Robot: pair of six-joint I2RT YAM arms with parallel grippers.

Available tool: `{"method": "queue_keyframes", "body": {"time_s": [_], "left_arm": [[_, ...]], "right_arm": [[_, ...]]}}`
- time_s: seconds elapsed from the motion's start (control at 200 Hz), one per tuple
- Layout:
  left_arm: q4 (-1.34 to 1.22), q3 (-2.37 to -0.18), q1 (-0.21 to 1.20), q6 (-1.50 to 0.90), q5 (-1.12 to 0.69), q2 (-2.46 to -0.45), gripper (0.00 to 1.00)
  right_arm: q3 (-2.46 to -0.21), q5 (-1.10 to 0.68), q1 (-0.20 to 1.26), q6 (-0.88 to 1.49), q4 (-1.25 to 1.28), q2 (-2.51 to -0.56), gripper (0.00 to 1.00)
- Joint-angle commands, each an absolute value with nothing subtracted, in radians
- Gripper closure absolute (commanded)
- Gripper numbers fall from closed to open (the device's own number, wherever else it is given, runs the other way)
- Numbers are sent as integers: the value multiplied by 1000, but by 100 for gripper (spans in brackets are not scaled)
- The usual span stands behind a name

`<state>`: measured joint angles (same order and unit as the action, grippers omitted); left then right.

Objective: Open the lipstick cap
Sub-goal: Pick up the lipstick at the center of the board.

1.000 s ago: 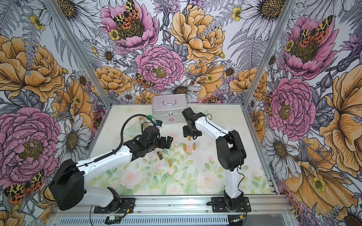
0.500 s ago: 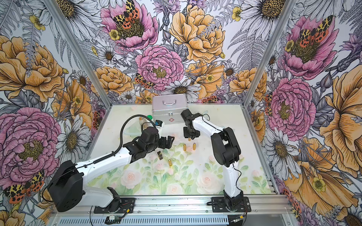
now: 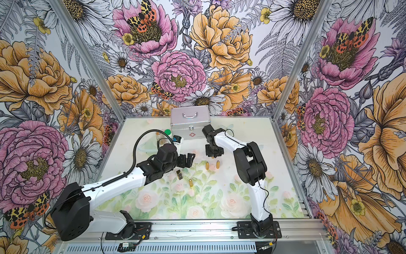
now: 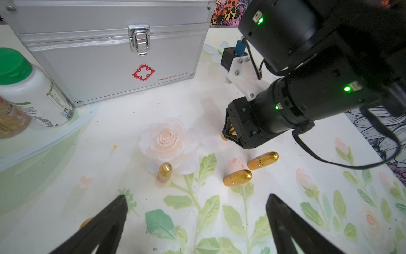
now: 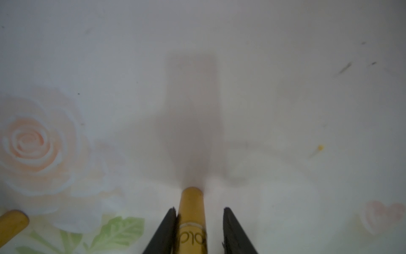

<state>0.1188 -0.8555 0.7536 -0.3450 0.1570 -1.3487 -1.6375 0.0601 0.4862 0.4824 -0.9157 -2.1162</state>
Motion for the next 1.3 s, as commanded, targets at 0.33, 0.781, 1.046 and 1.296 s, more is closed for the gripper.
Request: {"method": "queue_keyframes", "body": {"time_s": [0.33,0.781,1.046,1.296], "left_arm": [[82,-830,759,-364,202,-1293,1],[75,-814,759,-351,201,-1276,1],[30,-758,781,-267,152,-1192,1],[16,-725,850,-156,64,-1161,3]], "right_arm": [[-1655,97,500,506,-900,-2125,73],[-1647,98,496,486,-894,-2053,77],[-1583,17,480,486,-911,-1881,77],[-1526,-128,479,476,-1009,-1697,78]]}}
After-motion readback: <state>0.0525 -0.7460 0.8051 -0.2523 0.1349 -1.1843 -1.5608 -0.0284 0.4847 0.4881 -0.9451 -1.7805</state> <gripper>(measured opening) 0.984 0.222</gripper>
